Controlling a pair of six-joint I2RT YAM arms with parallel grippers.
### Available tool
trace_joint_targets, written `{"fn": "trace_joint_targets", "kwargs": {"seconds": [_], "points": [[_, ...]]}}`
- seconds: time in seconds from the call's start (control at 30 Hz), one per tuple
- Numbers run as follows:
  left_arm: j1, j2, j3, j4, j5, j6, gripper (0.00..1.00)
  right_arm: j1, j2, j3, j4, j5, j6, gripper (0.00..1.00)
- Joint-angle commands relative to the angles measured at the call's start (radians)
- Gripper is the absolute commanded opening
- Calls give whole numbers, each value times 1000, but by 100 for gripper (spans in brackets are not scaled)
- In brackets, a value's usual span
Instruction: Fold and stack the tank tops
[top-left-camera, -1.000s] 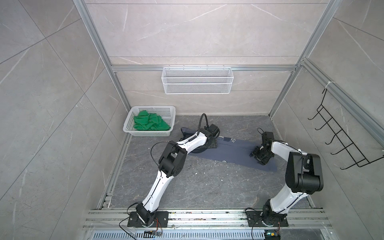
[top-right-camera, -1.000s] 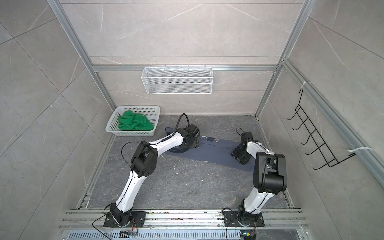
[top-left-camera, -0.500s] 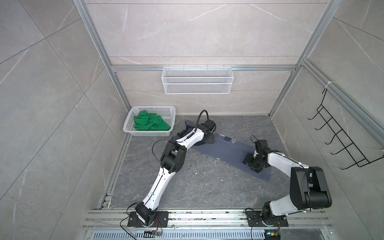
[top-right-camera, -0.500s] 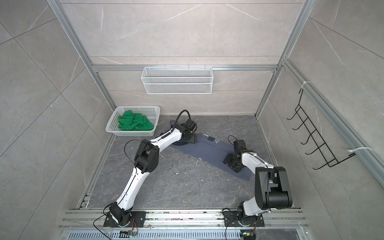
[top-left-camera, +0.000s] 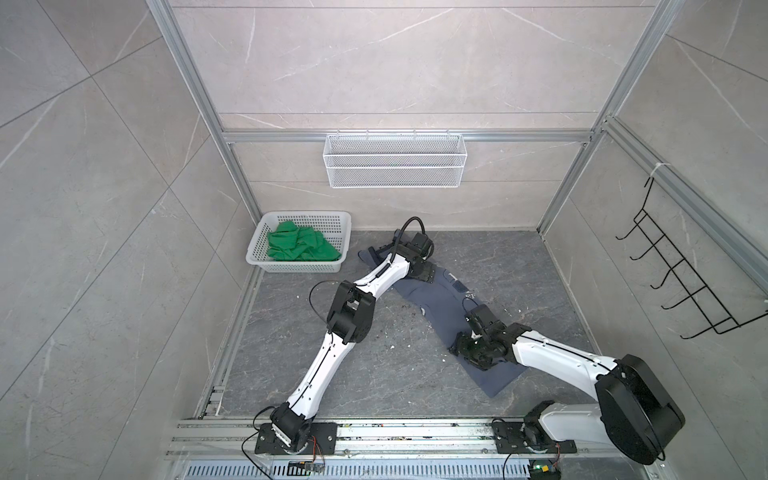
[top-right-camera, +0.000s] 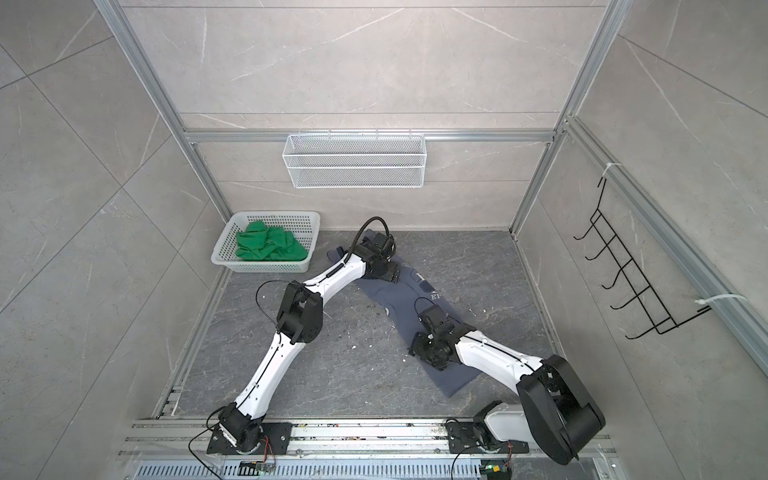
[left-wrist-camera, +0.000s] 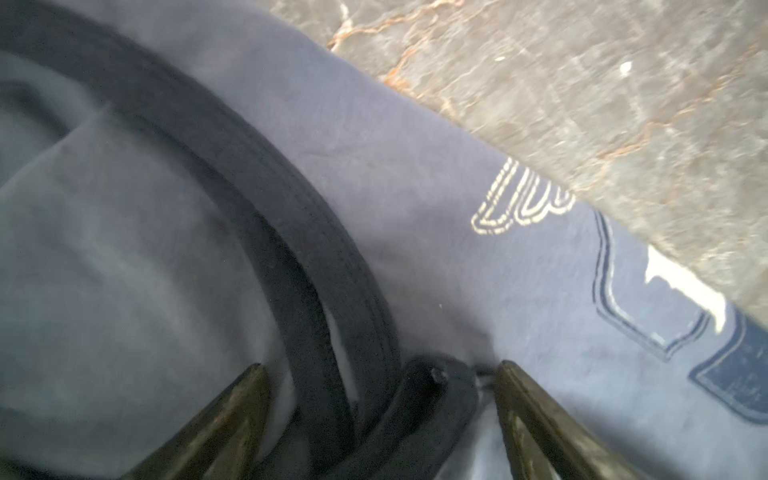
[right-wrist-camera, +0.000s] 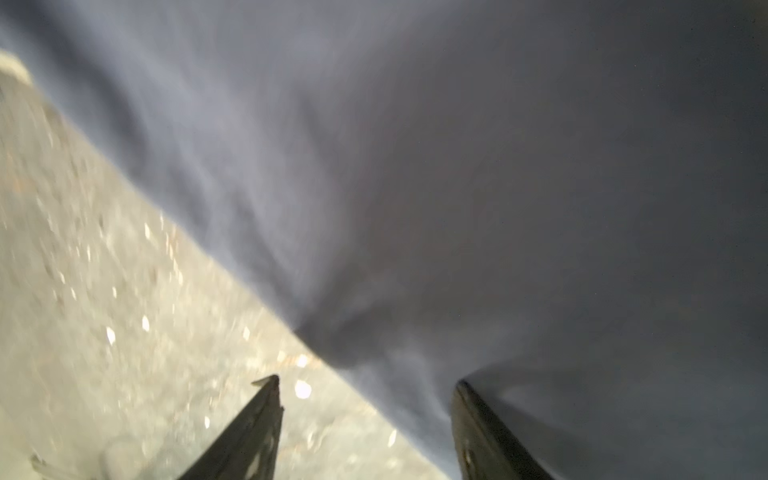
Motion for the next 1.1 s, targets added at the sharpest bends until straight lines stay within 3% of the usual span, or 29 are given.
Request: {"fn": "trace_joint_targets", "kwargs": {"seconds": [0.0,0.2,0.3,0.5,0.77,1.07], "points": [[-10,-16,99,-134,18,35,90,7,-36,54,-171,106,30,68],[-10,-202,48,-195,-79,-54,93,-13,-108,157,-364,305,-76,72],[-12,-334,-96,-157,-143,-159,92,-60,-126,170,-400,326,-122,74],[-45,-513,-442,32,-111,-298,92,-127,-179,157,-413,330,-188,77],[-96,-406,-432,52,-40,-366,91,-129,-180,153,-408,341,-219,77],[-96,-275,-345,9,-59,-344,89,-121,-90,135,-363,324,-249,77]]}}
